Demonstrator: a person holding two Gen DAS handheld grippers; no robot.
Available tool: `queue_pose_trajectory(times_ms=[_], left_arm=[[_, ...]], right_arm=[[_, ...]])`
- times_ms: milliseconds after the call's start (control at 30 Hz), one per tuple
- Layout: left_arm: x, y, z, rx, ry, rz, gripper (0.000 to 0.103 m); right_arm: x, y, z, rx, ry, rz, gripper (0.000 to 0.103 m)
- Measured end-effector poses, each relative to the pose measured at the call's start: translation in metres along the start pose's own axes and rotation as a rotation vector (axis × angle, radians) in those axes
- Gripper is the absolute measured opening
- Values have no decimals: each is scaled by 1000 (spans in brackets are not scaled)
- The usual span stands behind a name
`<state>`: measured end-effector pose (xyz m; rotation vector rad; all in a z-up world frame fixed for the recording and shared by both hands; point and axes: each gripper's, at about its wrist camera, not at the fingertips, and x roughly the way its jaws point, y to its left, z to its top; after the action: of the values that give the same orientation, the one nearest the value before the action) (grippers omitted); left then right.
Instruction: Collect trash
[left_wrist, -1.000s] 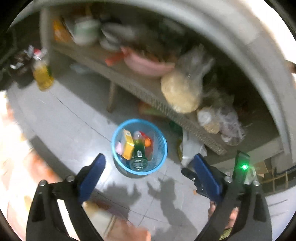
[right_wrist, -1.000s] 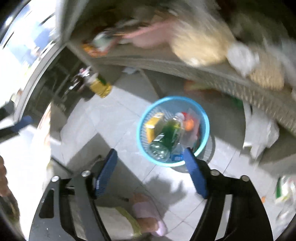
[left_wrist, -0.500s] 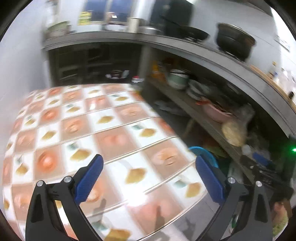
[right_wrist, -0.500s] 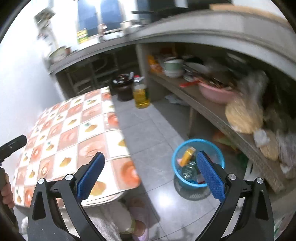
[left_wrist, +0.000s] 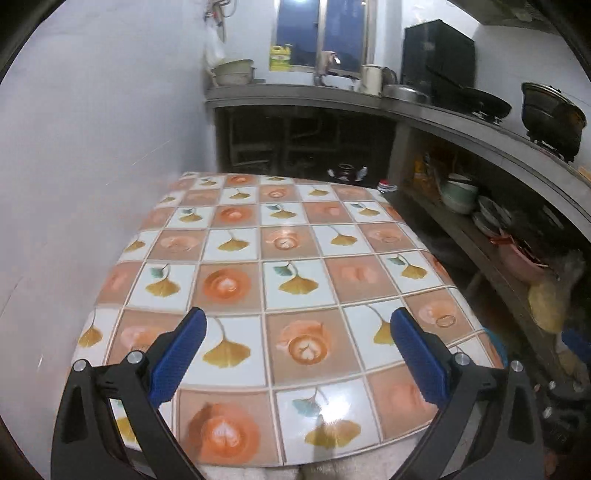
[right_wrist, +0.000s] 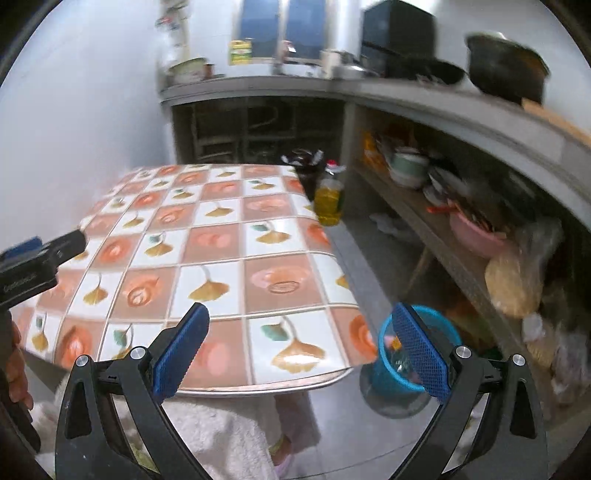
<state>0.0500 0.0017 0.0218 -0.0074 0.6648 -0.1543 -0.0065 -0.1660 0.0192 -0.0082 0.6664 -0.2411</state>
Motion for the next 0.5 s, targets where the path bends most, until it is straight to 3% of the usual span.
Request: queue_pose_trajectory(times_ms=[167, 300, 500], left_arm=[[-1, 15, -10, -75, 32, 79, 98], [4, 14, -14, -75, 70, 127, 98], [16, 2, -25, -31, 174, 99, 98]], right_arm=[[4, 20, 0, -67, 33, 49, 95], [8, 24, 0, -67, 57, 53, 95], [6, 22, -4, -55, 73, 28, 95]])
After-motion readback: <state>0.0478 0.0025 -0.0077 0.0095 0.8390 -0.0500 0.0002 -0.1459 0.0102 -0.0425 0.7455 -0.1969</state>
